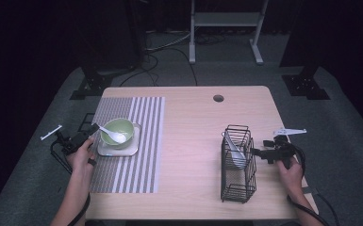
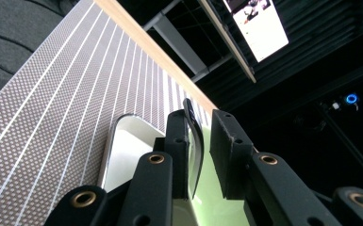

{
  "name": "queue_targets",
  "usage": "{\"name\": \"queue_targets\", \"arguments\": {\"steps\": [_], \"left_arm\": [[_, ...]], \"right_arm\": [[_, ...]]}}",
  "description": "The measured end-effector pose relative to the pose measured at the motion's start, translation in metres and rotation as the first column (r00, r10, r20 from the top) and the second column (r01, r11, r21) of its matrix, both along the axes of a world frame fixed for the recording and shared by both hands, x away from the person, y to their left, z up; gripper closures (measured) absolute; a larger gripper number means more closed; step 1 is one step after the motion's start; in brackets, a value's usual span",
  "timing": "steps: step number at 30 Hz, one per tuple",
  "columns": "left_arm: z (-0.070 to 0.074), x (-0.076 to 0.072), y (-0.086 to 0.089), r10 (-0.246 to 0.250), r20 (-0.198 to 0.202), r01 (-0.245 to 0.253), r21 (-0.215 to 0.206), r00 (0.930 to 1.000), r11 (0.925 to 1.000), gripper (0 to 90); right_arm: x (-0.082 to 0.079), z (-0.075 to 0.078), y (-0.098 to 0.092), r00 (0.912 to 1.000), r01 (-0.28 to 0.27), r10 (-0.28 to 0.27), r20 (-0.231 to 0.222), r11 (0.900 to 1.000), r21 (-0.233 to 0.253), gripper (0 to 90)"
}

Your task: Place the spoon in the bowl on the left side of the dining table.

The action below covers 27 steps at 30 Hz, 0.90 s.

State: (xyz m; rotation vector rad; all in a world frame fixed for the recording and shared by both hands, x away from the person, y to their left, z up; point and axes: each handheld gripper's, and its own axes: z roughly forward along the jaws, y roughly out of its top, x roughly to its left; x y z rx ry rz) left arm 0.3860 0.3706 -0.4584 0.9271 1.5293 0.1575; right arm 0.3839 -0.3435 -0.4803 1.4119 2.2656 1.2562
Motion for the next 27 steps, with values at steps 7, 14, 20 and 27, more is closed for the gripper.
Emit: {"name": "queue_targets", "arguments": {"steps": [7, 14, 20, 27], "left_arm": [[-0.003, -0.004, 0.003, -0.006, -0.014, 0.007, 0.038, 0.9999, 0.9993, 72.0], [0.000, -0.010, 0.004, -0.019, -0.017, 0.020, 0.078, 0.9997, 0.9968, 64.4], [0.005, -0.015, 0.003, -0.034, -0.016, 0.036, 0.122, 0.9993, 0.9918, 56.9], [0.013, -0.027, -0.003, -0.063, -0.002, 0.063, 0.171, 0.9980, 0.9833, 48.7]], "right_arm": [[0.001, 0.000, 0.001, 1.0000, -0.003, 0.003, 0.002, 1.000, 0.001, 13.2], [0.001, 0.000, 0.000, 1.0000, 0.002, -0.002, 0.003, 1.000, 0.002, 13.2], [0.001, 0.000, 0.000, 1.0000, 0.002, -0.002, 0.005, 1.000, 0.000, 13.2], [0.001, 0.001, 0.000, 1.0000, 0.006, -0.006, 0.007, 1.000, 0.005, 13.2]]}}
